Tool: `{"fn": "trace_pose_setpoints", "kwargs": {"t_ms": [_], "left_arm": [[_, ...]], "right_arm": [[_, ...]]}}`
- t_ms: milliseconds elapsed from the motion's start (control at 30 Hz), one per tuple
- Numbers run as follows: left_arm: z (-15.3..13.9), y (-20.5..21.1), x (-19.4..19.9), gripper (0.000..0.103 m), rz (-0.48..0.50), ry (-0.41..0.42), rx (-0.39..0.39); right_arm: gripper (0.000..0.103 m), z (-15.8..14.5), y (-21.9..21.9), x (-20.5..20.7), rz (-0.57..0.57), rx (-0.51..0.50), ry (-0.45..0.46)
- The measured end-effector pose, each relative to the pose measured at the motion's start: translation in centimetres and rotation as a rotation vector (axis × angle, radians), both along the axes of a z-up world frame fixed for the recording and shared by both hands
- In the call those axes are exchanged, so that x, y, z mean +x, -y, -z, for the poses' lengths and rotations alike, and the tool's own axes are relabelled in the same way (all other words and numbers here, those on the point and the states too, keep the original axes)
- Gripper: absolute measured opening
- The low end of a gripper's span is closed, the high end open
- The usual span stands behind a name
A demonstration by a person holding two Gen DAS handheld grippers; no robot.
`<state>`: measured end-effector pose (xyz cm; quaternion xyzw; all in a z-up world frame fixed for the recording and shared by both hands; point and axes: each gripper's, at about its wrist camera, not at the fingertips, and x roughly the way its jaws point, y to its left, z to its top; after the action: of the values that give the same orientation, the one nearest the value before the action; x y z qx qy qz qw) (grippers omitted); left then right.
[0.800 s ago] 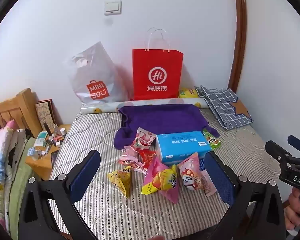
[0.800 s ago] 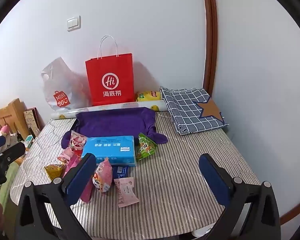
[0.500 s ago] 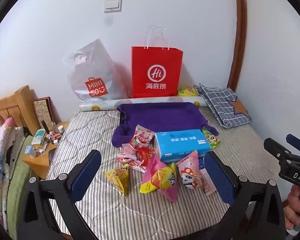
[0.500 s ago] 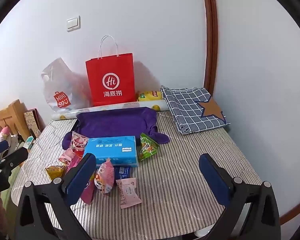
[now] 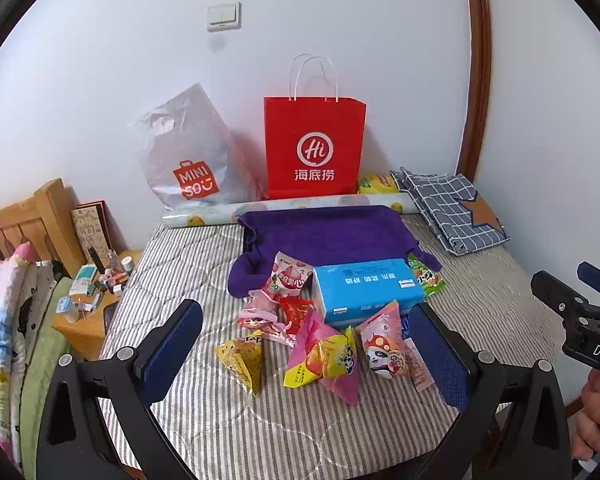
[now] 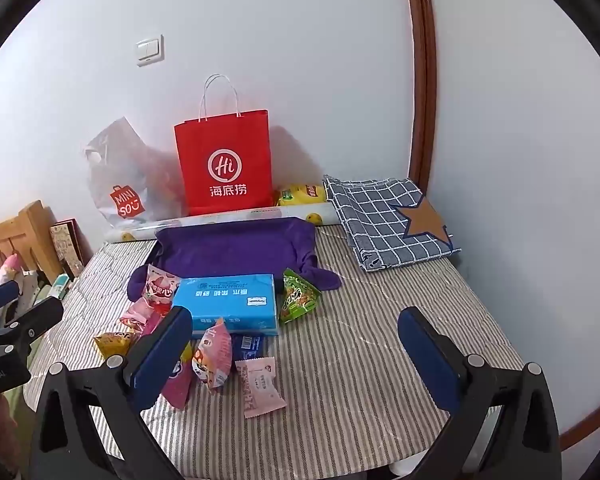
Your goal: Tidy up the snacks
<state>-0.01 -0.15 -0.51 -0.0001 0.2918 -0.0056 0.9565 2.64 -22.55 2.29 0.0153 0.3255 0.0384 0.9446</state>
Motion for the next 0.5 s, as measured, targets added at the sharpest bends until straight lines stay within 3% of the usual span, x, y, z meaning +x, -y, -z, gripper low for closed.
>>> {"fn": "trace_pose_setpoints", "kwargs": {"t_ms": [500], "left_arm": [[-0.67, 0.0, -0.2, 0.102, 0.015, 0.016, -0.028]], "right_arm": [[0.103, -0.46, 0.24, -0.4, 0.002, 0.006, 0.011]]}}
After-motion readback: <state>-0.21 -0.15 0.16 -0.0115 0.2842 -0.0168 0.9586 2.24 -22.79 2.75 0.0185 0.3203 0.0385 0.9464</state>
